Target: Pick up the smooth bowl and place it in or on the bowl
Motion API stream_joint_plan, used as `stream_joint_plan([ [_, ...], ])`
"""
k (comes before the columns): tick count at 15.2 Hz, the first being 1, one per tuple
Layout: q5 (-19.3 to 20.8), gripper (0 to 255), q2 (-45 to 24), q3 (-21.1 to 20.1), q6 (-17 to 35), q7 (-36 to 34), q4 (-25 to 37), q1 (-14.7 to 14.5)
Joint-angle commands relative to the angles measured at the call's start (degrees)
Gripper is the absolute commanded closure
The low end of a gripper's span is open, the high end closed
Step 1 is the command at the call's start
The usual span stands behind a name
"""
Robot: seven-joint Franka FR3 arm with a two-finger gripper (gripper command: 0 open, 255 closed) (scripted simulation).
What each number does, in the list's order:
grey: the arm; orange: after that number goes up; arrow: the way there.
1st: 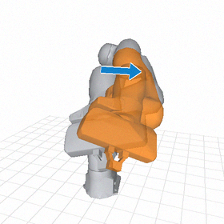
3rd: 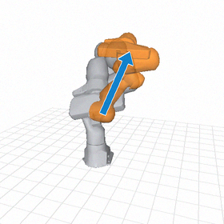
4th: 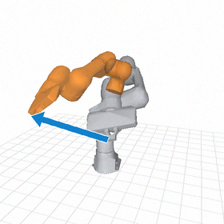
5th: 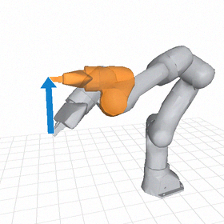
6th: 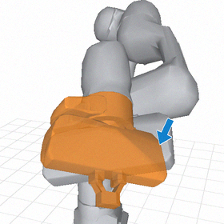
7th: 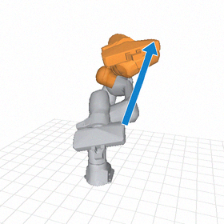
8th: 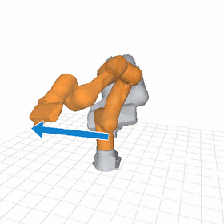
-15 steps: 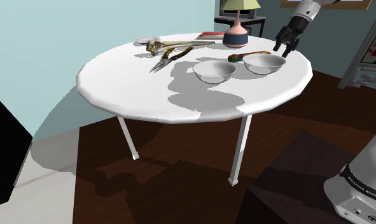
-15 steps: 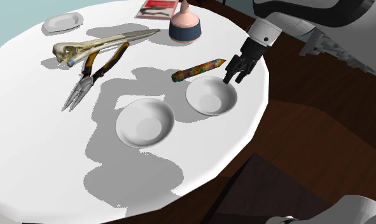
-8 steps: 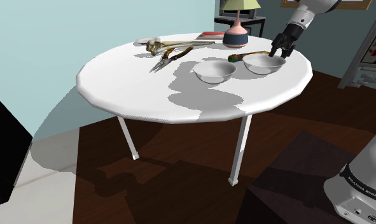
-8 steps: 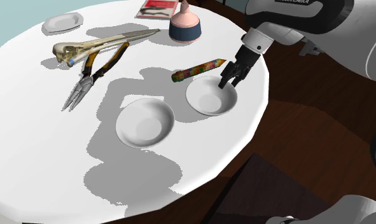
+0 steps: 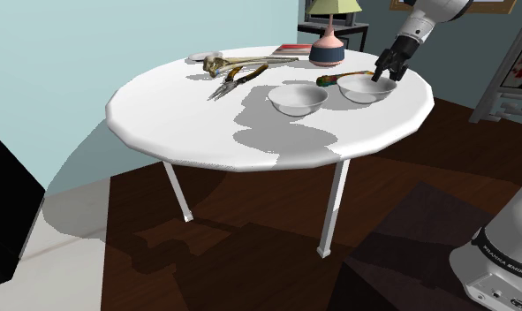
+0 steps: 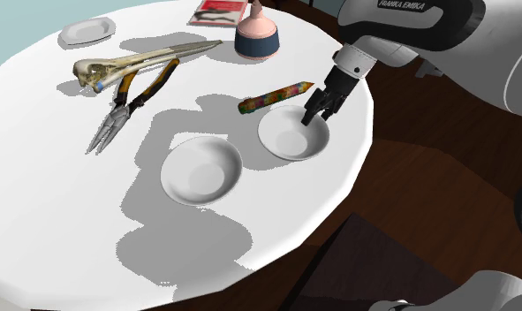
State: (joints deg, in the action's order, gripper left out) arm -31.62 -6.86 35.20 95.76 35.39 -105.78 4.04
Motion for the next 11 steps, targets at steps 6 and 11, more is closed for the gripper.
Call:
stream_joint_plan([
  [6,0.0,255,0.0,0.0,0.0,0.0,0.0,0.0],
  [11,0.0,255,0.0,0.0,0.01,0.0,-0.01,0.0],
])
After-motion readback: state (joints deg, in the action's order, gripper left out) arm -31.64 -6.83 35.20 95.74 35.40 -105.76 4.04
